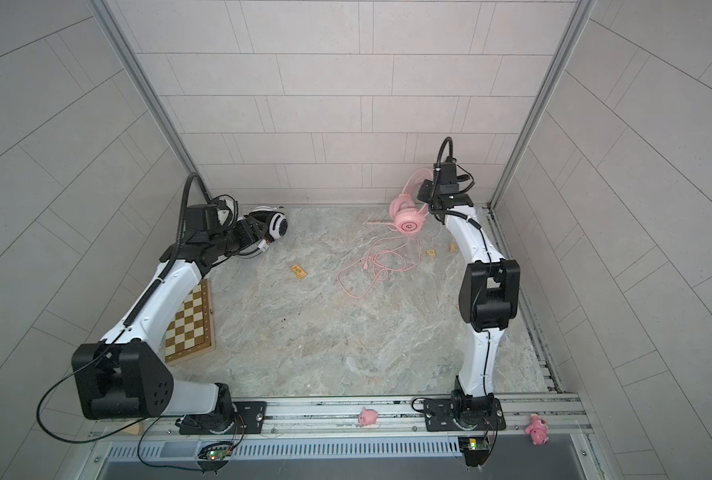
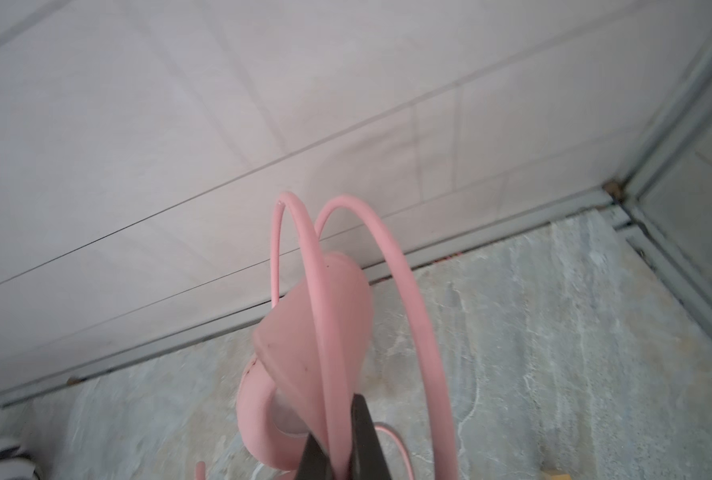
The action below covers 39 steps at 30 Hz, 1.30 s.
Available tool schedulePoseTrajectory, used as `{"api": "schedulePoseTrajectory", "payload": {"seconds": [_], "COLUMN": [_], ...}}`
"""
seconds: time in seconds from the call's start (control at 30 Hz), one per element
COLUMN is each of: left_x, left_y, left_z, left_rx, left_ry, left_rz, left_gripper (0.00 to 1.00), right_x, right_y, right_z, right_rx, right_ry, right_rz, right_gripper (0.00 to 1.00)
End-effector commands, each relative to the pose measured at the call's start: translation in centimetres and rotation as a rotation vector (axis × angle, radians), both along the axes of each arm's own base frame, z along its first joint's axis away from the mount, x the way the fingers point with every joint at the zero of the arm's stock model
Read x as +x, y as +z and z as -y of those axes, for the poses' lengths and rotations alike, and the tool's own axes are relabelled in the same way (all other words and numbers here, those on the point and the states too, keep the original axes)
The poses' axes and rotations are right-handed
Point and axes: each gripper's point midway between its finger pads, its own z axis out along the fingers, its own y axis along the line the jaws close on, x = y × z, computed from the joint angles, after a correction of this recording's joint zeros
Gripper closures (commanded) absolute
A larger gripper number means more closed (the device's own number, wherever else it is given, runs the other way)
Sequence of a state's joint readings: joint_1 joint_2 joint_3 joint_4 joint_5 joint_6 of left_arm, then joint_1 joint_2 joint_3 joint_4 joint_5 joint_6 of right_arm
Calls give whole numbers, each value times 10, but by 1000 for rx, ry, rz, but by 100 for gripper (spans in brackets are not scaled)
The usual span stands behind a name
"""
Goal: Wrap the headphones
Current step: 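Grasp the pink headset band with the right gripper and lift it, then reach the left gripper to the pink headset band and grasp it beside the right gripper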
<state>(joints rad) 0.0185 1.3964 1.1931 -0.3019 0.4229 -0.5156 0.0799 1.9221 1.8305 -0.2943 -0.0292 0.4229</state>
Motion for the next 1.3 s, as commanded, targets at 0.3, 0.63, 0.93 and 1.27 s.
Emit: {"api": "schedulePoseTrajectory", "payload": {"seconds": [0.3, 0.63, 0.93, 1.27], "left_x": [-5, -40, -73, -77], "left_y": [26, 41, 5, -14], "left_z": [48, 128, 179, 203], "left_rx": [72, 252, 607, 807], "left_ry": [-173, -521, -888, -1085], "left_rz": [106, 296, 330, 642], "left_gripper": [22, 11, 8, 6], "right_x": [-101, -141, -159, -175], "right_y": [83, 45, 10, 9], "right_z": [-128, -175, -181, -198], "right_rx": [-500, -497, -426, -261], "right_ry": [365, 514, 536, 609], "right_rz": [340, 292, 256, 256], "right_gripper": [100, 100, 100, 100]}}
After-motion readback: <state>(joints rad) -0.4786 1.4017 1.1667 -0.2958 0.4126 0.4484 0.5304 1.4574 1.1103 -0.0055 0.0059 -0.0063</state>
